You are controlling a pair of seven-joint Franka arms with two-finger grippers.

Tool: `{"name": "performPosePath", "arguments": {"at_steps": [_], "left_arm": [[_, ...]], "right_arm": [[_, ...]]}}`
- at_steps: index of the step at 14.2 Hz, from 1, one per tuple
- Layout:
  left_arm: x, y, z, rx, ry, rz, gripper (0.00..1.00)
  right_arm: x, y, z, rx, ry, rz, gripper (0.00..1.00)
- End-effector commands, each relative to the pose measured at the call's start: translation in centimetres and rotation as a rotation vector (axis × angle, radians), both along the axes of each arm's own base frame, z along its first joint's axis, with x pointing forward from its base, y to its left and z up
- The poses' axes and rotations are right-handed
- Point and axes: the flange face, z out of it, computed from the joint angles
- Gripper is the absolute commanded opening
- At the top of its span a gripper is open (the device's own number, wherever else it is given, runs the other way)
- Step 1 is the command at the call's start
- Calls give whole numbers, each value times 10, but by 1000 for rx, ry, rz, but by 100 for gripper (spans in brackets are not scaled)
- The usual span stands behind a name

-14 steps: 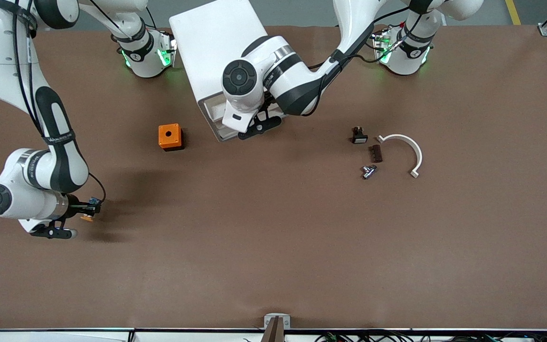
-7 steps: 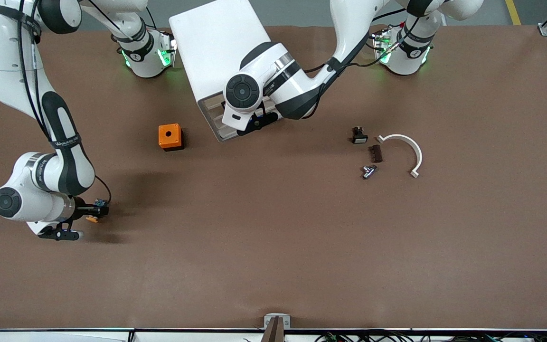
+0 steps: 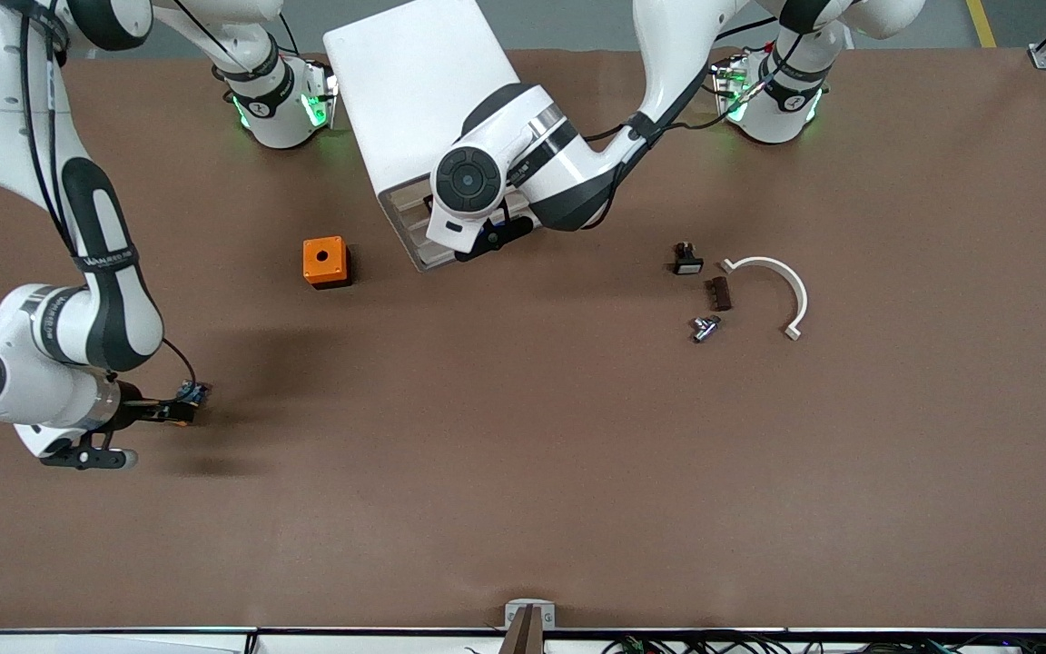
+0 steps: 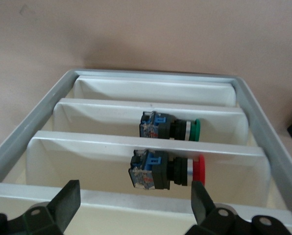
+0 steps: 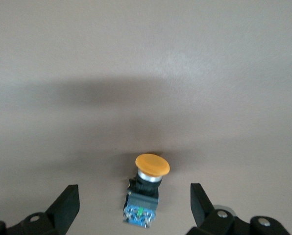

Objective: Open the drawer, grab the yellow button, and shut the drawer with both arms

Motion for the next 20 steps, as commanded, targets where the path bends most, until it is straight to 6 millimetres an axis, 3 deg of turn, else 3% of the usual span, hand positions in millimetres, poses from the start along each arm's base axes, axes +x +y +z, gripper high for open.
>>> {"name": "performPosePath", "arguments": {"at_steps": [1, 3, 5, 8, 11, 13, 16, 18, 20], "left_arm": [[44, 36, 22, -16, -4, 75, 99], [71, 66, 64, -34, -95, 79, 99], [94, 107, 122, -109, -193, 10, 99], [128, 199, 185, -181, -239, -112, 99], [145, 291, 240, -193, -321, -220, 99], [151, 360, 270, -224, -344, -281, 99], [159, 452, 280, -224, -331, -396, 99], [165, 486, 265, -190, -311, -437, 99], [168, 499, 253, -134, -292, -451, 99]], "right_arm": [[-7, 3, 50, -8, -23, 24, 100], [-9, 3, 78, -8, -42, 22, 100], [-14, 11, 108, -3, -46, 25, 100], [-28, 19, 162, 7, -66, 28, 100], [-57, 34, 239, 10, -90, 50, 100], [-74, 36, 277, 10, -112, 55, 100], [-98, 37, 313, 13, -117, 49, 100], [-111, 40, 328, 16, -107, 47, 100], [-114, 40, 333, 17, -104, 44, 100]]}}
